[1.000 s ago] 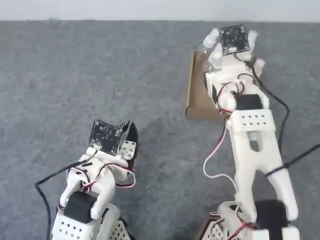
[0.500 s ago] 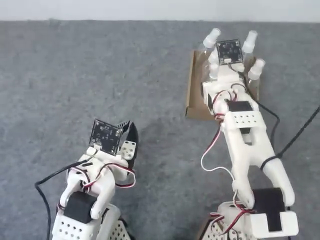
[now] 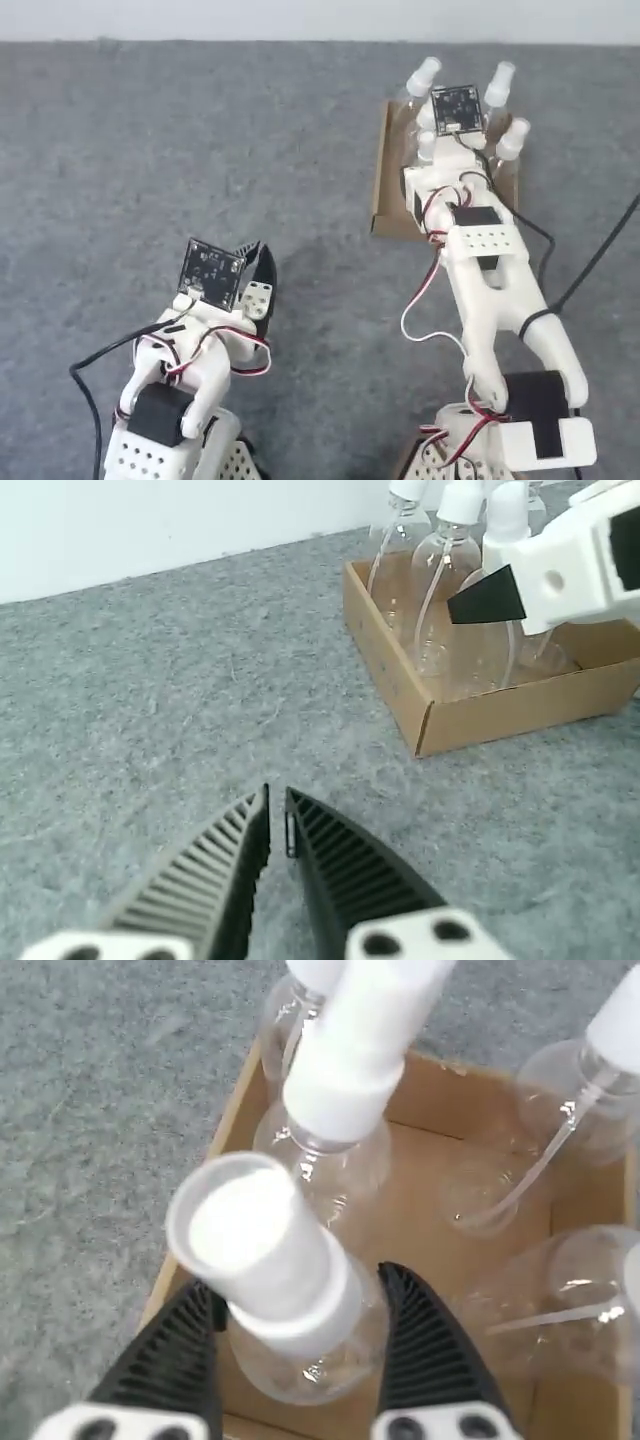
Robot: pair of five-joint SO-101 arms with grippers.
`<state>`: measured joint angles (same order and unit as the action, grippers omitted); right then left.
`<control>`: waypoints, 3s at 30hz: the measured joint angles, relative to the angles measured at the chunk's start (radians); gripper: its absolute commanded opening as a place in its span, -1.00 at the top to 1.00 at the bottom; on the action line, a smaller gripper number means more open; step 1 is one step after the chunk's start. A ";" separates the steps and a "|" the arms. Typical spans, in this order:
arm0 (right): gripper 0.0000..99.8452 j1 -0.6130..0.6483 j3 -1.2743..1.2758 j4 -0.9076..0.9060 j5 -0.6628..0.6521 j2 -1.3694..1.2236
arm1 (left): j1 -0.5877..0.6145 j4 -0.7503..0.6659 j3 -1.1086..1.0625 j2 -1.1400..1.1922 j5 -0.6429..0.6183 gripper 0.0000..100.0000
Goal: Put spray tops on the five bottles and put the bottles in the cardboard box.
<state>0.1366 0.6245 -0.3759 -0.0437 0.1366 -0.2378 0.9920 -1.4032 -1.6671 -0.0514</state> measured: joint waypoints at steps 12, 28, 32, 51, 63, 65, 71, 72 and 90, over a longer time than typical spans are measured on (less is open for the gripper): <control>0.80 0.000 0.000 0.000 0.000 0.000 | 0.000 0.000 0.000 0.000 0.000 0.97; 0.62 0.000 0.009 -0.012 0.000 0.000 | 0.000 0.000 0.000 0.000 0.000 0.97; 0.49 0.002 0.009 -0.057 0.000 0.032 | 0.000 0.000 0.000 0.000 0.000 0.97; 0.51 0.002 0.009 -0.310 0.000 0.364 | 0.000 0.000 0.000 0.000 0.000 0.97; 0.85 0.002 0.315 -0.603 -0.002 0.896 | 0.029 -0.009 0.000 0.000 0.000 0.96; 0.85 0.000 0.407 -0.620 -0.020 1.008 | 0.075 -0.017 0.000 -0.017 0.000 0.96; 0.85 0.002 0.635 -0.704 -0.178 1.338 | 0.276 -0.018 -0.054 -0.137 -0.002 0.96; 0.85 0.002 0.671 -0.710 -0.189 1.386 | 0.296 -0.018 -0.078 -0.138 -0.003 0.96; 0.85 -0.146 1.034 -0.784 -0.210 1.666 | 0.351 0.226 -0.288 -0.138 0.000 0.97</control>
<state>-0.0092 1.6586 -1.1600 -0.2539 1.8029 0.1135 1.2175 -1.6916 -1.8052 -0.0514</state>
